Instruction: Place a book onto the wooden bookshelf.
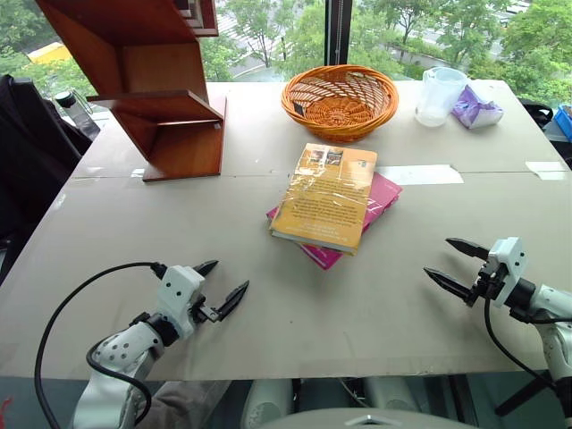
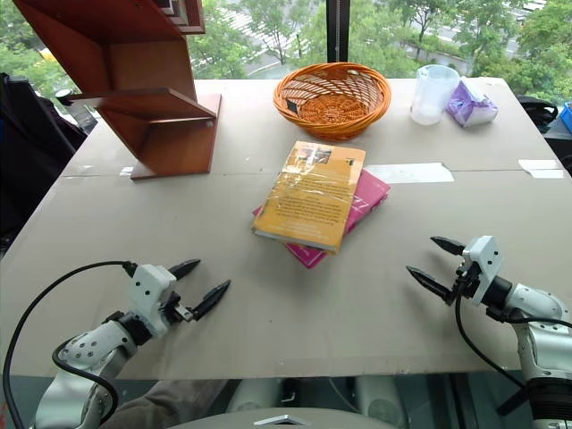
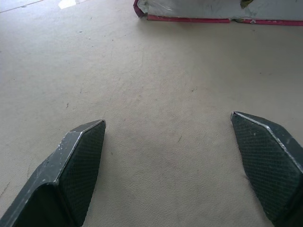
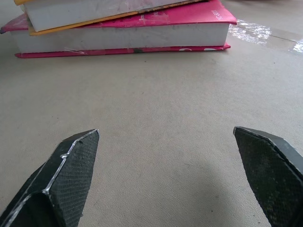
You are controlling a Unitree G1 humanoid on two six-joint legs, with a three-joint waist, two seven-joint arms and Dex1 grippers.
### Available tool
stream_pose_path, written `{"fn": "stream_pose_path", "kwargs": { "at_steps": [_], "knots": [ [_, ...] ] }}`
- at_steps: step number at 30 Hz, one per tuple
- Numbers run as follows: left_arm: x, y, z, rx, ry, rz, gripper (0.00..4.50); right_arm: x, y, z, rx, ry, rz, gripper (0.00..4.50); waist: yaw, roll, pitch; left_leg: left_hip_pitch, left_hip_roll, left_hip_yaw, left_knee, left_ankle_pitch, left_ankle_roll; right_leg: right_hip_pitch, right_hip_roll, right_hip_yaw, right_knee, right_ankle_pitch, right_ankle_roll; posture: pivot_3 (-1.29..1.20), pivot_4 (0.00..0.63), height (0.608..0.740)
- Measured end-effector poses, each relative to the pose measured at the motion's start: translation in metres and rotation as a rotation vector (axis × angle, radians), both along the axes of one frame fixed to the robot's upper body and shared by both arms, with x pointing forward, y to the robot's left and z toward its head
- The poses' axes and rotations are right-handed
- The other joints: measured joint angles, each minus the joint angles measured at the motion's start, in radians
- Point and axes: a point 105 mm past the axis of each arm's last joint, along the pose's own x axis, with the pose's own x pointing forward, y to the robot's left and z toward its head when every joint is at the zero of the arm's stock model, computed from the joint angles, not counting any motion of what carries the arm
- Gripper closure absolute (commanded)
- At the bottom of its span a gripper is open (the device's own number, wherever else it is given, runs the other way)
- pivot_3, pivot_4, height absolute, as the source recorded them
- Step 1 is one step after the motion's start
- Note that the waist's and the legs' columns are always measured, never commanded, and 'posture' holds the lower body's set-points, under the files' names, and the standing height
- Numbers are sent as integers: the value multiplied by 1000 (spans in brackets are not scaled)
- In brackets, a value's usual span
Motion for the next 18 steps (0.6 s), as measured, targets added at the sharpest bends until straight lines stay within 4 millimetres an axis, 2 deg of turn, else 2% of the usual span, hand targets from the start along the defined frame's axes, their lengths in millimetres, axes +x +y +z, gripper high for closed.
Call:
{"fn": "stream_pose_path", "kwargs": {
  "at_steps": [18],
  "knots": [
    [4, 0, 4, -13, 8, -31, 169, 6, -1, 2, -3, -8, -8, 0, 2, -3, 2, 0, -1, 0, 0, 0, 0, 0, 1, 0, 0, 0, 0, 0, 150, 739]
  ]
}}
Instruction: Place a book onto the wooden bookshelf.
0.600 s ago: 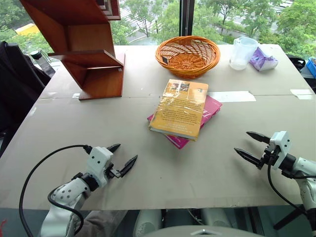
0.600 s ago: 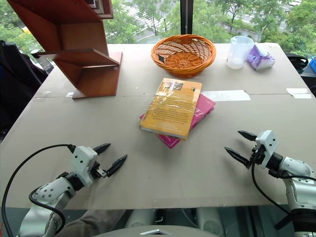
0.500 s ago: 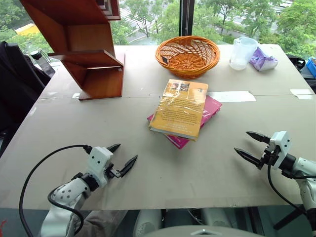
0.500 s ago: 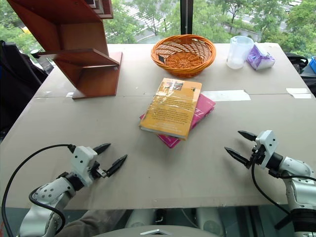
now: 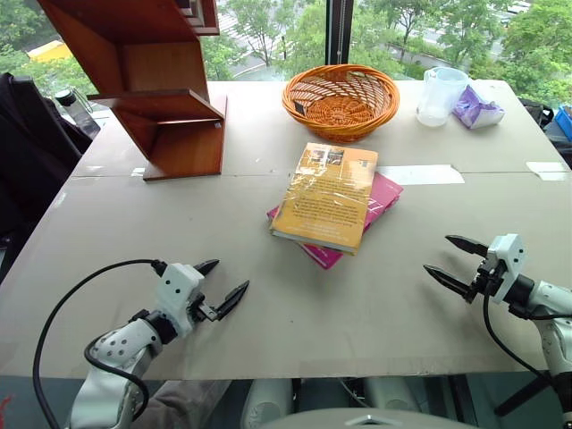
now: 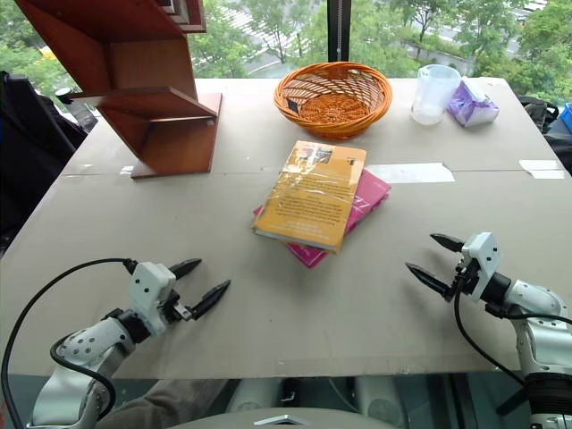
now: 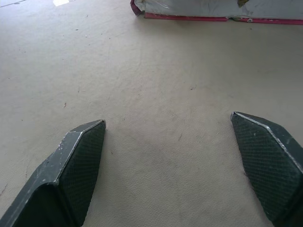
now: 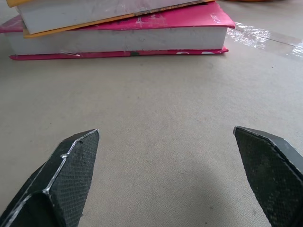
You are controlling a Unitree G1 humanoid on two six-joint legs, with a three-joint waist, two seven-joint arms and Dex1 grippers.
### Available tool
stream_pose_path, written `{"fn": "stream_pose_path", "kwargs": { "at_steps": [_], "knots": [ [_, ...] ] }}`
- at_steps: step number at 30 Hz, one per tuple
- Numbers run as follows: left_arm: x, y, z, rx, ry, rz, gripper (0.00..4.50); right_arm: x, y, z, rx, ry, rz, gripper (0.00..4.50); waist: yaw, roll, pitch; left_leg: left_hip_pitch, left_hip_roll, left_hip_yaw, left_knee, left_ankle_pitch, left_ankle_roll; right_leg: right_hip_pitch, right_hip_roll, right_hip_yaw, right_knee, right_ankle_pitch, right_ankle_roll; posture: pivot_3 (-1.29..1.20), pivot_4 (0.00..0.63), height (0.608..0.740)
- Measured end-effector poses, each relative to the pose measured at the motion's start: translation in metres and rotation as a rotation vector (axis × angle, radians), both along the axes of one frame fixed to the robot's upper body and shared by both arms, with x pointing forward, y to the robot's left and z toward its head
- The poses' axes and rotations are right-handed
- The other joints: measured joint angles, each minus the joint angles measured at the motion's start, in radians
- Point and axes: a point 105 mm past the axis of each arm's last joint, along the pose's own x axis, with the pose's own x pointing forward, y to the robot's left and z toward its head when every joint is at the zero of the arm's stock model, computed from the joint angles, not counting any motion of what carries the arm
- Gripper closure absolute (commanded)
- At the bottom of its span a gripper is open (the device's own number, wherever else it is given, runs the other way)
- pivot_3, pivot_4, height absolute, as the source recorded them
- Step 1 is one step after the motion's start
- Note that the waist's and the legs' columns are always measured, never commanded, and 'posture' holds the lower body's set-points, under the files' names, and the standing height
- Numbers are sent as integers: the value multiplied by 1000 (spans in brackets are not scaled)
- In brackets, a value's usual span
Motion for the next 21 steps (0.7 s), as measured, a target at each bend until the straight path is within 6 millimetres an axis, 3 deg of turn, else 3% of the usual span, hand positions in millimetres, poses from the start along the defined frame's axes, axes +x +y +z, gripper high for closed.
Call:
{"fn": "stream_pose_path", "kwargs": {
  "at_steps": [8, 11, 13, 16, 17, 19, 21],
  "knots": [
    [1, 0, 0, -5, 0, -7, 169, 3, -2, -1, 1, 10, -37, 0, 1, 0, 0, 0, 0, 0, 0, 0, 0, 0, 0, 0, 0, 0, 0, 0, 150, 739],
    [4, 2, 6, 10, -8, -28, 169, 27, -1, 9, 5, 1, -142, 0, -4, -2, 1, 1, 0, 1, 1, 0, 0, 0, -1, 0, 2, 0, 0, 0, 150, 739],
    [8, 8, 21, 30, -29, -67, 169, 52, 15, 33, -15, -52, -148, 0, -7, -3, 3, 0, 1, 0, 2, 0, 0, -2, -1, 0, 4, 0, 0, 0, 150, 739],
    [13, 16, 45, 56, -69, -122, 0, 83, 43, 70, -24, -132, -110, 771, -6, -3, 3, 0, 1, 0, 3, 0, 0, -3, 1, -1, 5, 0, -1, 0, 150, 739],
    [15, 18, 57, 28, -69, -157, 0, 101, 53, 84, 2, -151, -108, 1223, -7, -4, 4, -1, 1, 0, 3, 0, 0, -3, 3, -1, 5, 0, -1, 0, 150, 739],
    [15, 18, 76, -16, -92, -211, 0, 118, 63, 97, 13, -168, -110, 2144, -2, -5, 4, -2, 1, 0, 3, 0, 0, -3, 3, -1, 4, 3, -4, 0, 150, 739],
    [13, 21, 91, -44, -89, -259, 0, 138, 73, 96, -22, -148, -113, 3108, 1, -6, 5, -6, -1, 0, 3, 0, 0, -4, 2, -2, 2, 3, -4, 0, 150, 739]
  ]
}}
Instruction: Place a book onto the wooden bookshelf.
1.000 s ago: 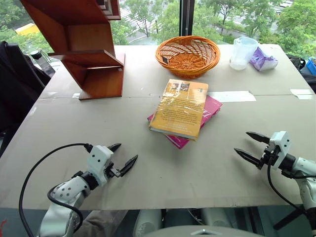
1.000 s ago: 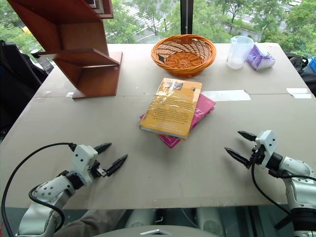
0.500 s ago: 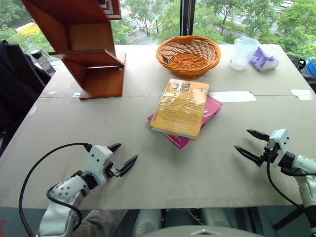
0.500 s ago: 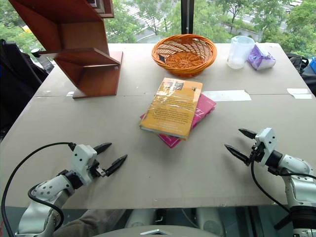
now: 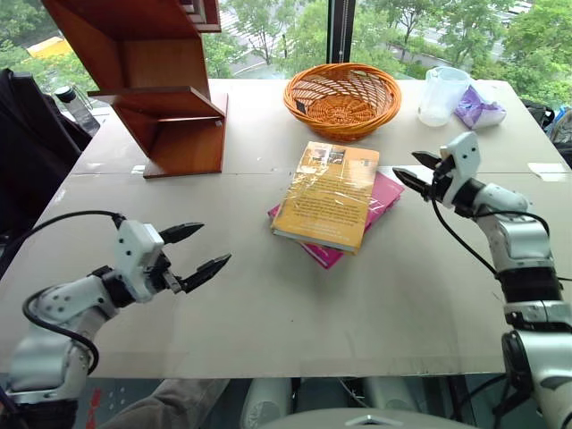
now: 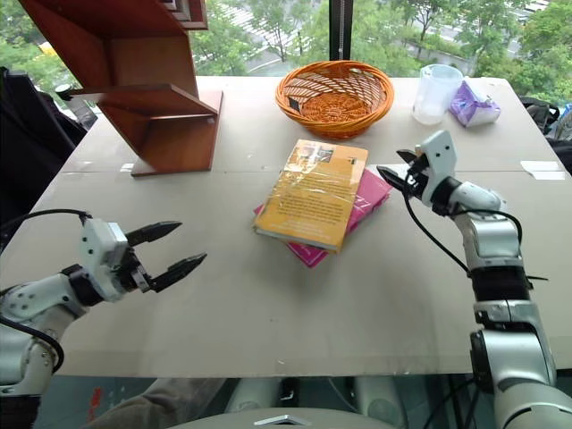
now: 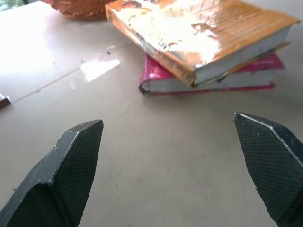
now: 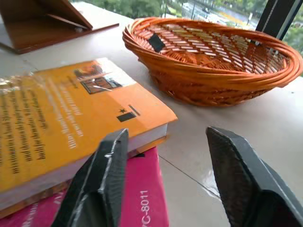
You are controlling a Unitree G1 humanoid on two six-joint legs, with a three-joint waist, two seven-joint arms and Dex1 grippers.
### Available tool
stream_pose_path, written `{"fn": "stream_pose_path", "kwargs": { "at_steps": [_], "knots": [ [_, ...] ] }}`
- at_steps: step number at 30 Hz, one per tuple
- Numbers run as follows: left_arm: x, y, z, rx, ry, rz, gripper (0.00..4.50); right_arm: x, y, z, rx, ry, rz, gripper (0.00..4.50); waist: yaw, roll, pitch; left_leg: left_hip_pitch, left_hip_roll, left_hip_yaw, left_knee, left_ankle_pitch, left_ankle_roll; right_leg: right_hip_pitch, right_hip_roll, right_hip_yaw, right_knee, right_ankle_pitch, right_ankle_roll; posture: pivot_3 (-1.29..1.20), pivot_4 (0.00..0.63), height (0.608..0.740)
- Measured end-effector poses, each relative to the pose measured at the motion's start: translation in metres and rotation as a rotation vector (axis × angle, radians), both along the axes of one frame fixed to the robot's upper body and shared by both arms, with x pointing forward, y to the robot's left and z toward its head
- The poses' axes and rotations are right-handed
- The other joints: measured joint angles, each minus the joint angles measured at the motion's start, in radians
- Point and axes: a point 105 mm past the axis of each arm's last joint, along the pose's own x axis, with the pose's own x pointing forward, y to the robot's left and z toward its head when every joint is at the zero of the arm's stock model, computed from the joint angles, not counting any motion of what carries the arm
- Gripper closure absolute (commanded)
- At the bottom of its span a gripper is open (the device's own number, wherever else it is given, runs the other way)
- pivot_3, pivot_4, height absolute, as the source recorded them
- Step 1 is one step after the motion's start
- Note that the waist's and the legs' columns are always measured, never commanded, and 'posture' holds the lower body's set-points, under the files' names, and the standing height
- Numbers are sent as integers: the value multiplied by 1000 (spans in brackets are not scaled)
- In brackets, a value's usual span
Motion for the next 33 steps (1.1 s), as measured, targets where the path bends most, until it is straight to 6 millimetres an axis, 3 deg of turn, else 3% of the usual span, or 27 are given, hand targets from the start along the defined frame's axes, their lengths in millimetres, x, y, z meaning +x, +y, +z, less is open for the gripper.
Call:
{"fn": "stream_pose_path", "kwargs": {
  "at_steps": [3, 5, 8, 15, 19, 22, 28, 33],
  "knots": [
    [0, 6, 18, 19, -13, -30, 0, 23, 21, -11, -39, 61, 1, 4458, -4, 0, 1, -6, -1, 0, 0, 0, 0, -4, -1, 0, -1, 2, 4, 0, 150, 739],
    [2, 8, 25, 31, -30, -32, 0, 32, 30, -4, -63, 46, 1, 4458, -5, 0, 1, -14, -1, 0, 2, 0, 0, -12, -2, 0, 0, 2, 5, 0, 150, 739],
    [2, 11, 27, 30, -31, -23, 0, 44, 29, 1, -86, 43, -52, 4458, -5, -1, 1, -14, -1, 1, 1, 0, 0, -12, -3, 0, -1, 2, 5, 0, 150, 739],
    [-7, 10, 31, 40, -25, -18, 0, 50, 13, -20, -117, 92, -154, 4458, -7, -1, 2, -14, -1, 0, 2, 0, 0, -12, -4, 1, 1, 2, 5, 0, 150, 739],
    [-8, 9, 29, 33, -11, -16, 0, 55, 15, -15, -114, 84, -181, 4458, -15, -1, 2, -13, -1, 0, 2, 0, 0, -12, -3, 2, 3, 2, 5, 0, 150, 739],
    [-8, 9, 28, 29, -4, -11, 0, 56, 35, -6, -109, 59, -135, 4458, -31, -1, 2, -13, -1, 0, 2, 0, 0, -12, -3, 2, 3, 2, 5, 0, 150, 739],
    [-9, 18, 32, 24, -8, 35, 0, 46, 79, -19, -105, 90, 19, 4458, -33, 0, 2, -13, 0, 0, 2, 0, 0, -12, -3, 2, 3, 2, 5, 0, 150, 739],
    [-19, 22, 15, 12, 82, 45, 0, 36, 110, -24, -117, 91, 139, 4458, -30, -1, 2, -13, -1, 0, 2, 0, 0, -12, -4, 1, 3, 2, 5, 0, 150, 739]
  ]
}}
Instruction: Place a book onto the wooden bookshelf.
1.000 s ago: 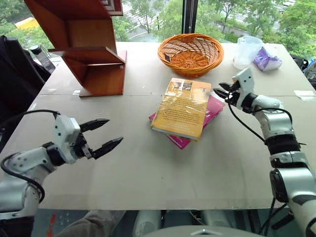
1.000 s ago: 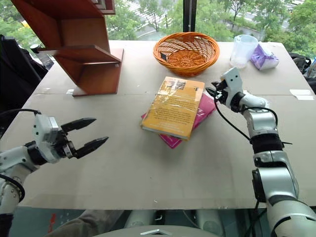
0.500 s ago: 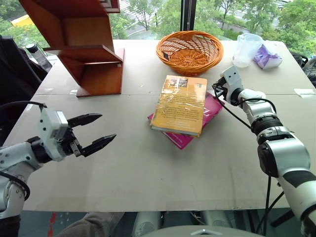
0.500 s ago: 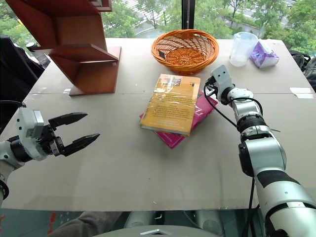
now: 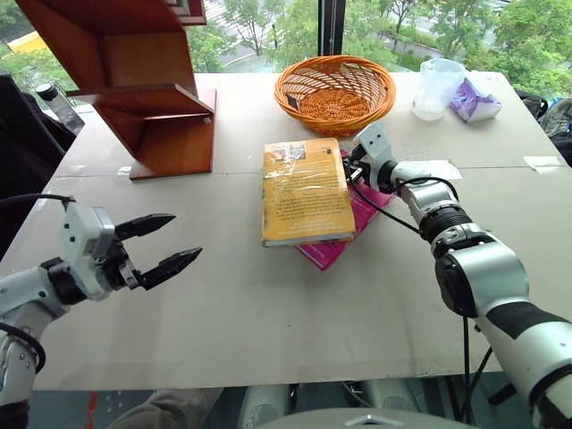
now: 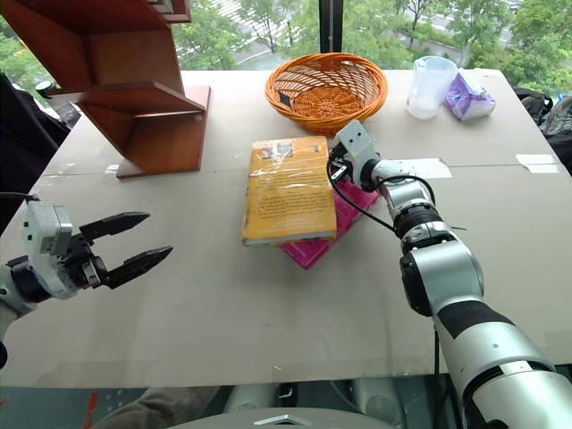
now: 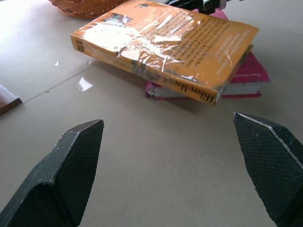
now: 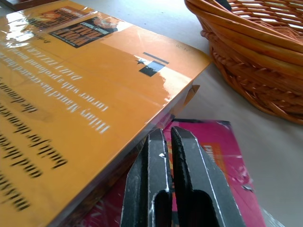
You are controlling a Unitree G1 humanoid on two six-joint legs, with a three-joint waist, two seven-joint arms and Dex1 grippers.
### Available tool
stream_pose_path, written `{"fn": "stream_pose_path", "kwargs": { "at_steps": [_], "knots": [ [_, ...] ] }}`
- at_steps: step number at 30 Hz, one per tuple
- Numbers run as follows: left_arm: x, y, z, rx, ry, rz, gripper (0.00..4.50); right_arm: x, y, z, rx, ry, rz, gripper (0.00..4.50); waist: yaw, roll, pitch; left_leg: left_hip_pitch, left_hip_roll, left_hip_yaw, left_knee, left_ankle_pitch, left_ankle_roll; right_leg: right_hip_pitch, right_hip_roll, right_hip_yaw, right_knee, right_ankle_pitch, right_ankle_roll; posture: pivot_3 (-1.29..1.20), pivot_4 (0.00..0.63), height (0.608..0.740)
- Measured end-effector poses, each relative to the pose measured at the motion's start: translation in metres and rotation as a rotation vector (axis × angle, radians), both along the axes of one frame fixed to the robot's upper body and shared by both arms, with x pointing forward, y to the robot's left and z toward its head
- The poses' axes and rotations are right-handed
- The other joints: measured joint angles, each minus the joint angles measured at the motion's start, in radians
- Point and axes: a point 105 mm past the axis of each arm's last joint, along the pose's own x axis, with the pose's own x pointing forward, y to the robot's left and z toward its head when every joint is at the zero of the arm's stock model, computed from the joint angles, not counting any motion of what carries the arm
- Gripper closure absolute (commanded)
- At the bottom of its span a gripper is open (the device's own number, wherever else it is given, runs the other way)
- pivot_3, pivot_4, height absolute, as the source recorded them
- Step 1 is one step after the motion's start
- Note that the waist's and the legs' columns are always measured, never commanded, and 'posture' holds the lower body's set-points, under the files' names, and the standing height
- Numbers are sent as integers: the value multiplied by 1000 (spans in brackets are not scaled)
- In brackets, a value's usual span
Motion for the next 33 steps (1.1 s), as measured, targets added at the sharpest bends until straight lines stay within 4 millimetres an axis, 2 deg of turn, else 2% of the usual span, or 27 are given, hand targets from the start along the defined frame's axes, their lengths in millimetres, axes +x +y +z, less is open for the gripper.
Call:
{"fn": "stream_pose_path", "kwargs": {
  "at_steps": [6, 11, 14, 17, 19, 20, 21, 23, 24, 25, 26, 27, 28, 30, 31, 33],
  "knots": [
    [-5, -7, -1, -15, 9, -21, 0, -10, 22, 0, -2, -1, 106, 4458, 0, 0, 0, 0, 0, 0, 0, 0, 0, 0, -2, 0, 0, 0, 0, 0, 150, 739],
    [-5, -7, -3, -25, 18, -14, 0, -9, 20, 1, -15, -13, 99, 4458, 0, 0, 0, 0, 0, 0, 0, 0, 0, 0, -2, 0, 0, 0, 0, 0, 150, 739],
    [-2, -9, -4, -113, 12, 35, 0, -3, 0, 4, -28, -37, 47, 4458, 4, 0, 0, 0, -1, -1, 1, 0, 0, 0, -4, -1, 0, 0, 0, 0, 150, 739],
    [6, -7, -10, -237, 54, 142, 0, 1, -29, 10, -33, -71, -4, 4458, 7, -1, 0, 0, -1, -1, 1, 0, 0, 1, -5, -1, 0, 0, 0, 0, 150, 739],
    [16, -11, -16, -416, 104, 231, 0, -4, -49, 18, -1, -103, -3, 3912, 10, 0, 0, 0, -1, -2, 2, 0, 0, 2, -5, -1, 0, 0, 0, 0, 150, 739],
    [19, -19, -25, -522, 166, 254, 0, -10, -60, 24, 18, -114, 14, 3390, 10, -1, 0, 0, 0, -3, 3, 0, 0, 3, -5, -2, 0, 0, 1, 0, 150, 739],
    [19, -23, -32, -559, 210, 262, 0, -13, -63, 29, 31, -121, 26, 3138, 8, -1, 0, 0, 0, -3, 3, 0, 0, 3, -5, -1, 1, 0, 1, 0, 150, 739],
    [26, -34, -37, -662, 276, 280, 0, -30, -74, 41, 63, -135, 69, 2227, 9, -1, 0, 0, 0, -4, 4, 0, 0, 3, -5, -2, 2, 0, 1, 0, 150, 739],
    [35, -41, -40, -725, 322, 293, 0, -45, -81, 46, 66, -135, 97, 1873, 13, -1, -1, 0, 0, -4, 3, 0, 0, 3, -4, -2, 1, 0, 1, 0, 150, 739],
    [42, -42, -45, -778, 364, 328, 0, -61, -80, 51, 69, -137, 150, 1348, 20, 0, -1, 0, 0, -6, 4, 0, 0, 3, -4, -3, 3, 0, 1, 0, 150, 739],
    [56, -49, -53, -856, 437, 363, 0, -86, -81, 55, 69, -115, 203, 857, 29, 0, -1, 1, 0, -7, 4, 0, 0, 4, -4, -4, 4, 0, 1, 0, 150, 739],
    [65, -53, -61, -924, 508, 394, 0, -110, -73, 60, 73, -94, 276, 385, 30, 0, -1, 1, 0, -8, 5, 0, 0, 4, -3, -5, 3, 0, 1, 0, 150, 739],
    [70, -56, -59, -956, 525, 392, 0, -121, -70, 61, 74, -80, 307, 77, 27, -1, -1, 1, 0, -8, 6, 0, 0, 5, -2, -4, 4, 1, 1, 0, 150, 739],
    [81, -64, -57, -1014, 578, 379, 0, -141, -66, 63, 71, -54, 344, 77, 30, -1, -2, 4, -1, -10, 6, 0, 0, 9, -1, -5, 3, 0, 1, 0, 150, 739],
    [93, -71, -57, -1102, 636, 363, 0, -157, -63, 62, 73, -31, 362, 77, 35, -2, -2, 4, -2, -12, 8, 0, 0, 11, 0, -8, 3, 0, 1, 0, 150, 739],
    [105, -74, -55, -1180, 691, 353, 0, -173, -55, 64, 81, -17, 393, 77, 36, -3, -2, 4, -2, -14, 11, 0, 0, 13, 1, -9, 2, 0, 1, 0, 150, 739]
  ]
}}
